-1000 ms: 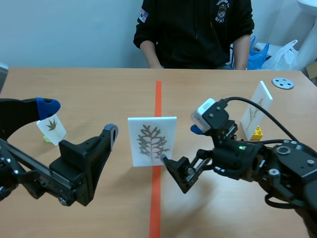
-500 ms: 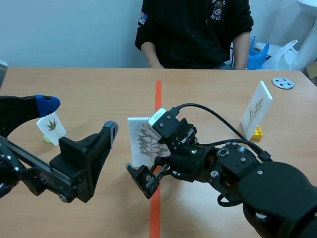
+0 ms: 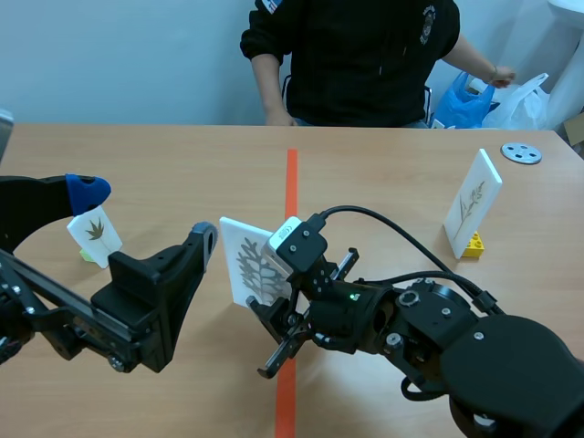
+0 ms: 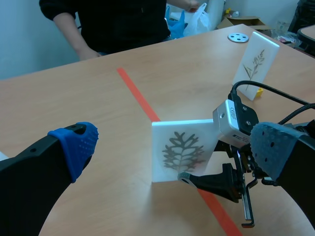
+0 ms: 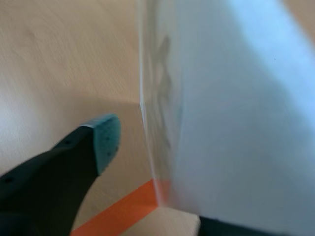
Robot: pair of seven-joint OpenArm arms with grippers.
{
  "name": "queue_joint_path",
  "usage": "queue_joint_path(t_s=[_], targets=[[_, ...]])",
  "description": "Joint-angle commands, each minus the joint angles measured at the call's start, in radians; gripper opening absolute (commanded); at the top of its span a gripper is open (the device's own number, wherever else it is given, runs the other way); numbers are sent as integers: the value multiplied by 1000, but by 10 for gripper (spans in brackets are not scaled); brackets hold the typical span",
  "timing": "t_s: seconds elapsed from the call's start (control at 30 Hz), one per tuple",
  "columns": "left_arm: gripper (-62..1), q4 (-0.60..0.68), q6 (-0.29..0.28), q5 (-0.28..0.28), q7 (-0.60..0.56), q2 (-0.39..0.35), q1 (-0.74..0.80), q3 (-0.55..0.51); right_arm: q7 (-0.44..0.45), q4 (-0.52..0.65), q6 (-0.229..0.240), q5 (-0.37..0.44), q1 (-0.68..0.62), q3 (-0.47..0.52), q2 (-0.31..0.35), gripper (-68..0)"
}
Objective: Sort the leaf by its shape. The table is split by an orange tape line. A compound leaf with several leaflets goes to the left side, a simple leaf with one blade goes to the right side. Return to the home posture when a red brick is placed on the table.
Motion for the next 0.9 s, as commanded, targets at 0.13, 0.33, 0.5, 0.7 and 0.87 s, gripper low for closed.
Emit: queue_joint_path(t_s=[0.13, 0.33, 0.5, 0.7, 0.87], targets=[[14, 5, -3, -3, -16, 0, 0, -8, 30, 24, 0, 7, 14, 10, 2, -597], [14, 5, -3, -3, -16, 0, 0, -8, 60, 51, 1, 7, 14, 12, 3, -611], [14, 5, -3, -2, -16, 0, 0, -8, 48, 158, 5, 8, -6, 46, 17, -611], [14, 5, -3, 2, -16, 0, 0, -8, 13, 309, 5, 43, -80, 156, 47, -611], [14, 5, -3, 2, -16, 0, 0, -8, -29, 421, 5, 97, -145, 248, 82, -611]])
